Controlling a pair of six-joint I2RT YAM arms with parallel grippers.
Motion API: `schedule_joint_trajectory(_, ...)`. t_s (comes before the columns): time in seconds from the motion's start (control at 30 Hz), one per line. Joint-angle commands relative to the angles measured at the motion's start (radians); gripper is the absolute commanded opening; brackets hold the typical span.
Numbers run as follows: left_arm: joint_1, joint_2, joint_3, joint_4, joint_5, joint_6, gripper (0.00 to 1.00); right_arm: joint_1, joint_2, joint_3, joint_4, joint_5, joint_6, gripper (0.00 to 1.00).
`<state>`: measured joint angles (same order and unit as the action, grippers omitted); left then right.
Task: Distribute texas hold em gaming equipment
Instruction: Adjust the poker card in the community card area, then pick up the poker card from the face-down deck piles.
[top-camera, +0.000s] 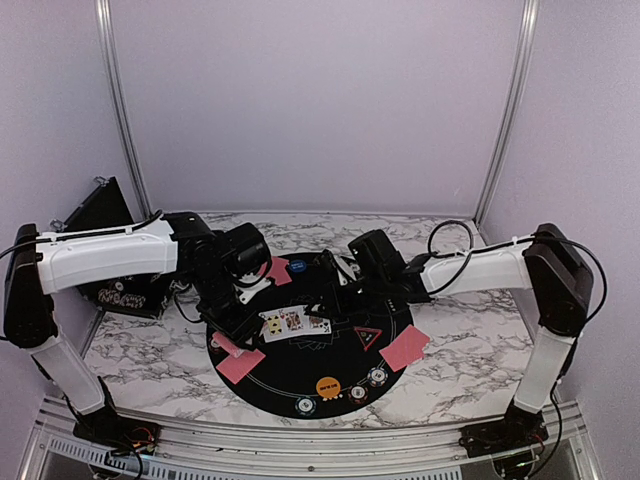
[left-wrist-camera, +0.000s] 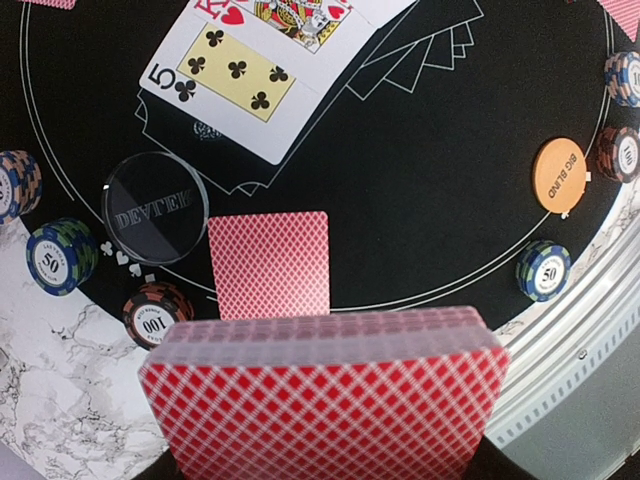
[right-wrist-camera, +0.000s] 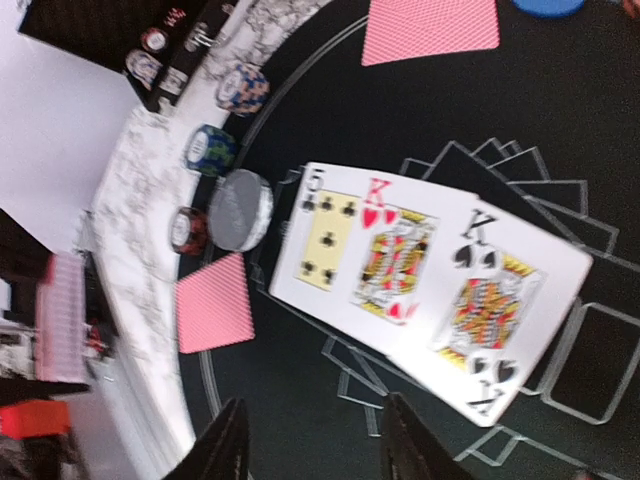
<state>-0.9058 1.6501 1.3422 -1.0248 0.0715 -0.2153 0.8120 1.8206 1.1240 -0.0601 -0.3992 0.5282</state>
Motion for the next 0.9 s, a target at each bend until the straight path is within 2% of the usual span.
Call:
schedule_joint_trajectory(0.0,-0.001,0.007,0.040,-0.013,0.010,0.019,0.59,-0.010,-0.007,-0.042,0.260,-0.253,0.179,0.49)
schedule_joint_trajectory(0.13,-0.005,0.010,0.045,-0.014,0.010,0.018,0.59,-0.010,0.026,-0.060,0.387,-0.347,0.279,0.58)
schedule_joint_trajectory(0.27,-0.004,0.011,0.048,-0.015,0.009,0.016,0.59,-0.002,0.058,-0.074,0.501,-0.404,0.367,0.62)
schedule_joint_trajectory(0.57,-0.007,0.011,0.048,-0.014,0.007,0.013,0.59,0.036,0.139,-0.058,0.657,-0.458,0.498,0.65)
schedule_joint_trajectory(0.87,-0.008,0.011,0.046,-0.015,0.007,0.014,0.59,0.065,0.181,-0.015,0.710,-0.471,0.549,0.66)
